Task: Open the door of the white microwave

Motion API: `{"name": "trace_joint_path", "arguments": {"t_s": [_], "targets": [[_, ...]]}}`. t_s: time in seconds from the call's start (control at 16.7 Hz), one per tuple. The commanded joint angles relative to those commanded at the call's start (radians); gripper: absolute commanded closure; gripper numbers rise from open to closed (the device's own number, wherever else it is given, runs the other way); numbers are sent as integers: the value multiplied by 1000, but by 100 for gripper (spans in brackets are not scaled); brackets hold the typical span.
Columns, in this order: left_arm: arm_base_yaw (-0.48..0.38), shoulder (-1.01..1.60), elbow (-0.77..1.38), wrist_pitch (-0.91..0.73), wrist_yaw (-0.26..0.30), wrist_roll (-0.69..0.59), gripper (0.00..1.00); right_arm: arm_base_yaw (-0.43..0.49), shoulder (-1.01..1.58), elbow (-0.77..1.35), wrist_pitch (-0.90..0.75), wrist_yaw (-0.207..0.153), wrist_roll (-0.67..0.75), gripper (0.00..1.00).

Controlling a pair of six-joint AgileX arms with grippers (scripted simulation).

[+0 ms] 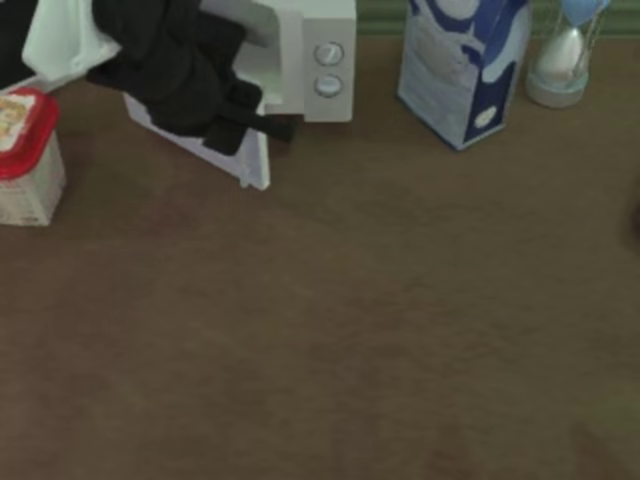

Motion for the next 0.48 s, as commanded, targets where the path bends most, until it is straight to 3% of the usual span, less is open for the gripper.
{"name": "trace_joint_path", "arguments": {"t_s": [0.48], "targets": [[12, -18, -25, 0, 30, 42, 100, 0, 0, 0, 0, 0, 0, 0]]}}
